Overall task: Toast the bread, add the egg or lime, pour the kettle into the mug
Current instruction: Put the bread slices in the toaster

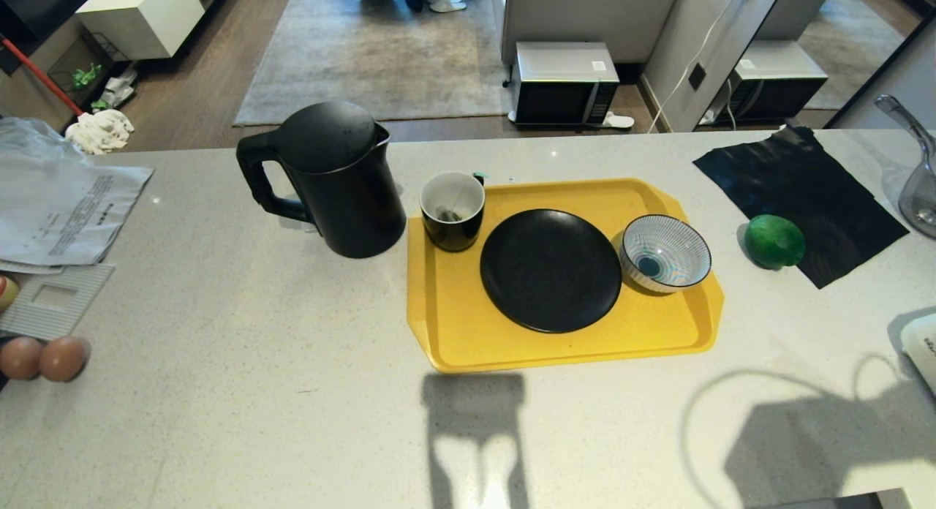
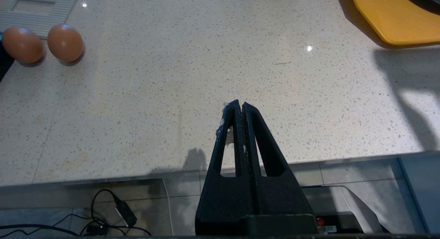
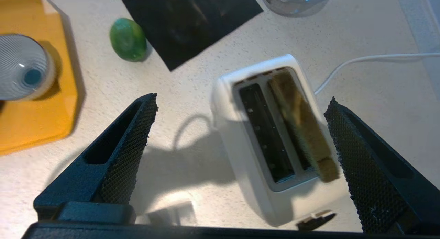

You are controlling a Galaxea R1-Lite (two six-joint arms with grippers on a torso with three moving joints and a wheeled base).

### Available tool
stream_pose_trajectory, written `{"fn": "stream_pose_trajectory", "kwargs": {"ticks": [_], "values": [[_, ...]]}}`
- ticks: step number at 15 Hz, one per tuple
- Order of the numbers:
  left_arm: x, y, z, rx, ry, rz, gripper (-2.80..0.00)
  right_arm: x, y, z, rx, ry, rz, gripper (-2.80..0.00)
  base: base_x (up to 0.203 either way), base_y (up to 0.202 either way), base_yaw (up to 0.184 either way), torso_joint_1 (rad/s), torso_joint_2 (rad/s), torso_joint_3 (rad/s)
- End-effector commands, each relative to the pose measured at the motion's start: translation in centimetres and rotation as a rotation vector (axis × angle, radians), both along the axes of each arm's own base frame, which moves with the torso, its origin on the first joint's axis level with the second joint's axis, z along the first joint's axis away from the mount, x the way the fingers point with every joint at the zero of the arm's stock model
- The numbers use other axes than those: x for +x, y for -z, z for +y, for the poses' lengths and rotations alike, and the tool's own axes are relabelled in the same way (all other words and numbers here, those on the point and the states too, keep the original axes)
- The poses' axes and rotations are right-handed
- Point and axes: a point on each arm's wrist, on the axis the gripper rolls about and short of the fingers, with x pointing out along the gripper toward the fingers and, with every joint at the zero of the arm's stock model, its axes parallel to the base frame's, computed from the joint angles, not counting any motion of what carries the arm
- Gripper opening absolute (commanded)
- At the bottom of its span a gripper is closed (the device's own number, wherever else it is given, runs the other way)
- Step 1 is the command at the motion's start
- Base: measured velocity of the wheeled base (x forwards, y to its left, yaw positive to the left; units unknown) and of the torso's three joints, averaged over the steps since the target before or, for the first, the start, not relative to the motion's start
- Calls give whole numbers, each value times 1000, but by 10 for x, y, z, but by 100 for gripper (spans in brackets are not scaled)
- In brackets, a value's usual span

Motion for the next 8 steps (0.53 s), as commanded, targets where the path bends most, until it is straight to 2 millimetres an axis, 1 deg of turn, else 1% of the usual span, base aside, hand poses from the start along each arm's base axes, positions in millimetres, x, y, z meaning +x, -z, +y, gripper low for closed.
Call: {"fn": "stream_pose_trajectory", "kwargs": {"ticks": [1,3,4,6,8], "values": [[1,5,0,0,0,14,-280,7,-14,23,-25,-55,-23,0,0,0,0,0,0,0],[1,5,0,0,0,14,-280,17,-31,37,67,-111,-64,0,0,0,0,0,0,0],[1,5,0,0,0,14,-280,22,-42,45,111,-130,-81,0,0,0,0,0,0,0],[1,5,0,0,0,14,-280,33,-58,56,158,-147,-87,0,0,0,0,0,0,0],[1,5,0,0,0,14,-280,43,-69,66,184,-195,-86,0,0,0,0,0,0,0]]}}
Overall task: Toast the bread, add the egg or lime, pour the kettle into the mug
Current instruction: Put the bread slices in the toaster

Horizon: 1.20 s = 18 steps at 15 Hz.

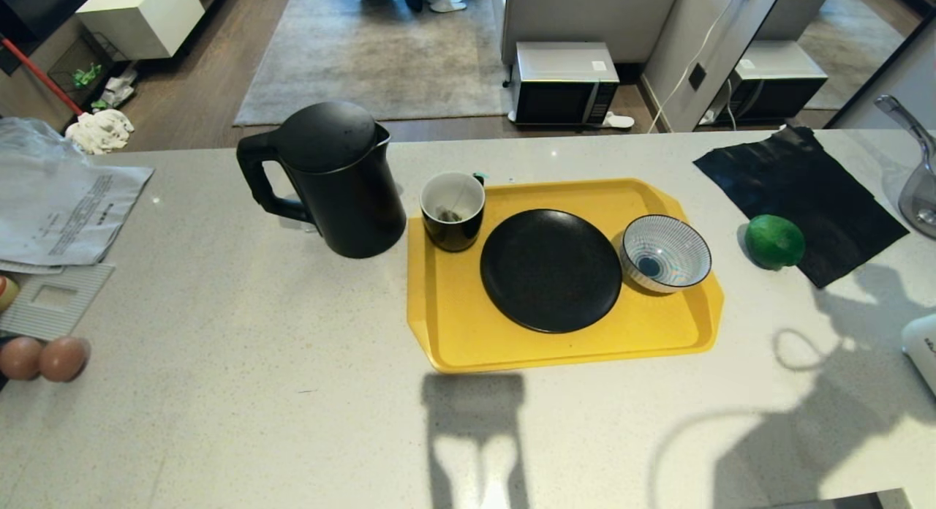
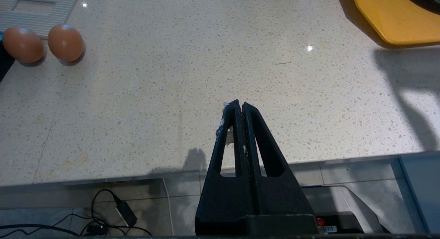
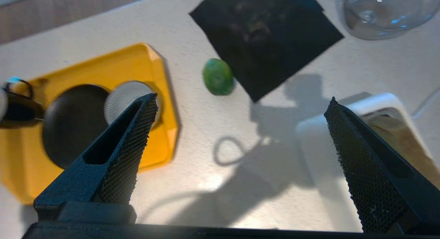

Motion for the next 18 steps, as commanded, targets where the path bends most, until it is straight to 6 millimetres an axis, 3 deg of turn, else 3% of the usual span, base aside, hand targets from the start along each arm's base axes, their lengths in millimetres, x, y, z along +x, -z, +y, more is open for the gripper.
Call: {"fn": "stream_pose_trajectory", "kwargs": {"ticks": [1,4,6,10,12,13,18], "values": [[1,5,0,0,0,14,-280,12,-13,13,4,-80,-5,0,0,0,0,0,0,0],[1,5,0,0,0,14,-280,26,-28,22,18,-62,45,0,0,0,0,0,0,0],[1,5,0,0,0,14,-280,39,-34,23,8,55,118,0,0,0,0,0,0,0],[1,5,0,0,0,14,-280,74,-48,22,-100,271,174,0,0,0,0,0,0,0],[1,5,0,0,0,14,-280,82,-52,21,-166,269,171,0,0,0,0,0,0,0],[1,5,0,0,0,14,-280,83,-53,21,-215,252,182,-280,0,0,0,0,0,0],[1,5,0,0,0,14,-280,86,-52,24,-228,226,184,-280,0,0,0,0,0,0]]}}
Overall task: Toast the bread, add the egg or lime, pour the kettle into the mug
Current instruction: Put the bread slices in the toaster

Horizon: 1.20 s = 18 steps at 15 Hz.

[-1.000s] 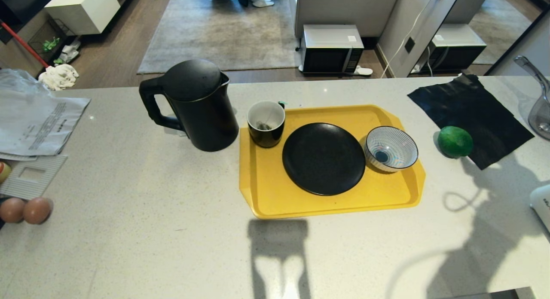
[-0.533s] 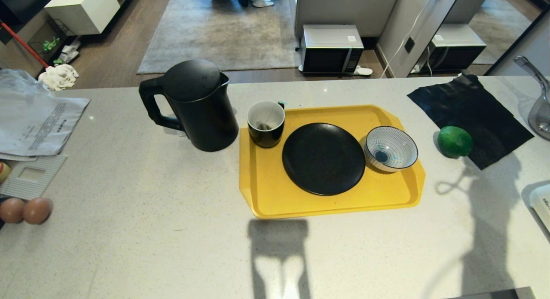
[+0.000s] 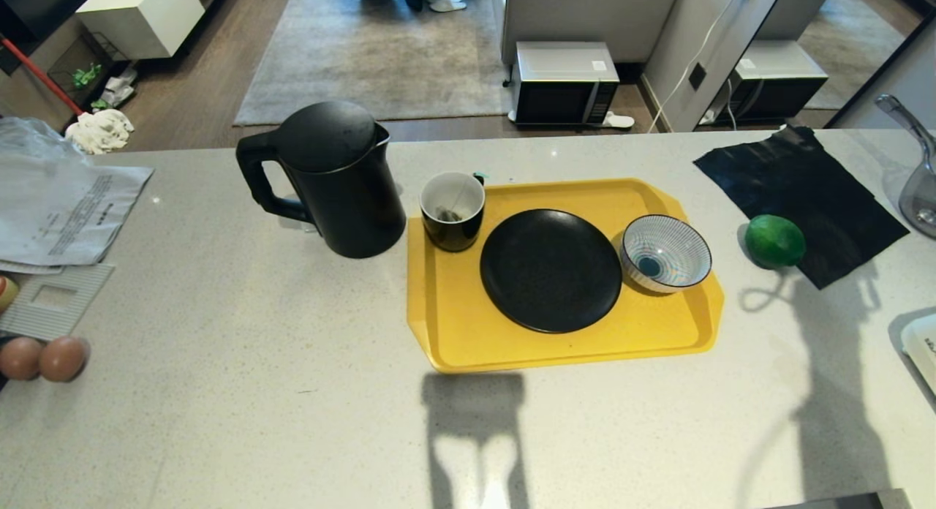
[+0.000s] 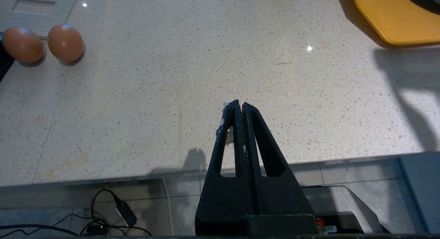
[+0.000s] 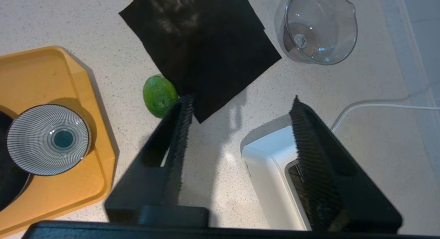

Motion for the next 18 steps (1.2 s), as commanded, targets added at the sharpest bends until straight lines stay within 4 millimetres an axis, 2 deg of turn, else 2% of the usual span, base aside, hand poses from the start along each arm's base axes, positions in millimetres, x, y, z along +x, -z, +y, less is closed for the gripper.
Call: {"fn": "stream_pose_trajectory", "kwargs": {"ticks": [1,3,8,11,15,16,18], "values": [[1,5,0,0,0,14,-280,1,-1,-1,4,2,-1,-280,0,0,0,0,0,0],[1,5,0,0,0,14,-280,0,-4,-10,19,66,-41,-280,0,0,0,0,0,0],[1,5,0,0,0,14,-280,-16,-13,-63,61,350,-216,-280,0,0,0,0,0,0],[1,5,0,0,0,14,-280,-29,-17,-102,38,356,-306,-280,0,0,0,0,0,0],[1,5,0,0,0,14,-280,-61,-13,-151,20,224,-341,-280,0,0,0,0,0,0],[1,5,0,0,0,14,-280,-63,-13,-154,24,177,-340,-280,0,0,0,0,0,0],[1,5,0,0,0,14,-280,-58,-19,-140,4,118,-350,-280,0,0,0,0,0,0]]}}
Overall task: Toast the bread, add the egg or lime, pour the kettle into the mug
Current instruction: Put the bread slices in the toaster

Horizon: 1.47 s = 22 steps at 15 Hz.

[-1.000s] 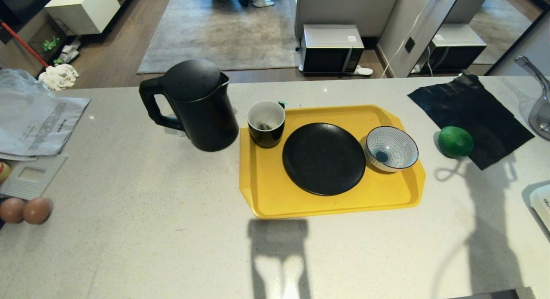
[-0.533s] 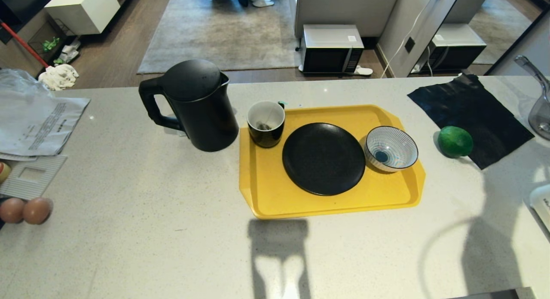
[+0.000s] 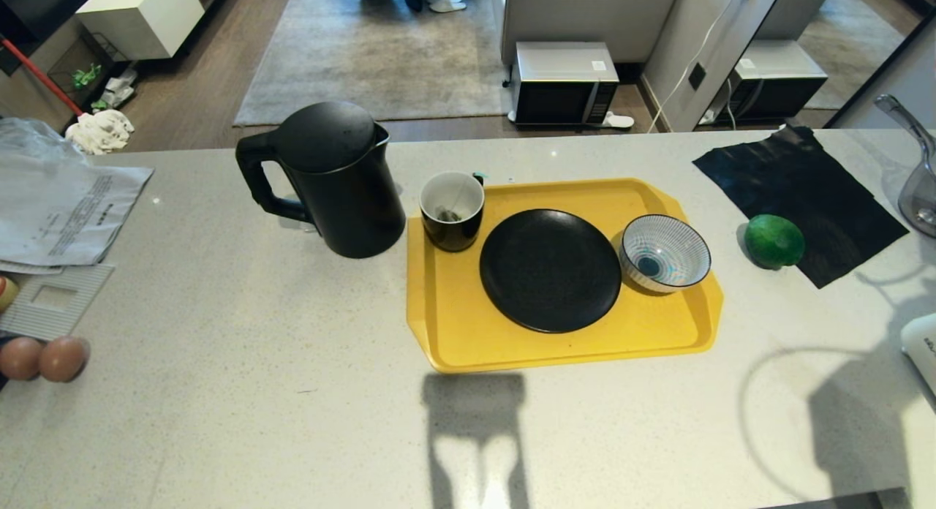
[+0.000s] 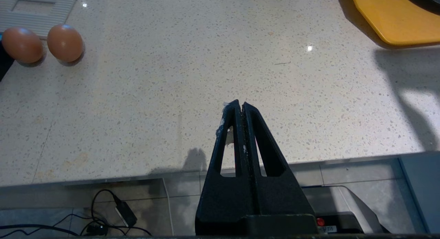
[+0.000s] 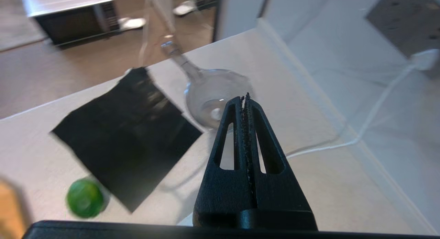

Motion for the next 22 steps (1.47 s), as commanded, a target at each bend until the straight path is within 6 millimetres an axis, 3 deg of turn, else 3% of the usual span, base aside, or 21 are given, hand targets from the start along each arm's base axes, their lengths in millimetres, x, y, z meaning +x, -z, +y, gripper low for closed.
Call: {"fn": "stream_pose_trajectory", "kwargs": {"ticks": [1,5,9,11,17,22], "values": [[1,5,0,0,0,14,-280,14,-6,17,-22,-88,-8,-280,0,0,0,0,0,0],[1,5,0,0,0,14,-280,34,-17,73,-46,-83,-33,-280,0,0,0,0,0,0],[1,5,0,0,0,14,-280,25,-15,111,-147,-115,27,-280,0,0,0,0,0,0],[1,5,0,0,0,14,-280,19,-16,123,-190,-149,28,-280,0,0,0,0,0,0],[1,5,0,0,0,14,-280,10,-18,134,-214,-142,17,-280,0,0,0,0,0,0],[1,5,0,0,0,14,-280,3,-8,156,-239,-210,36,-280,0,0,0,0,0,0]]}}
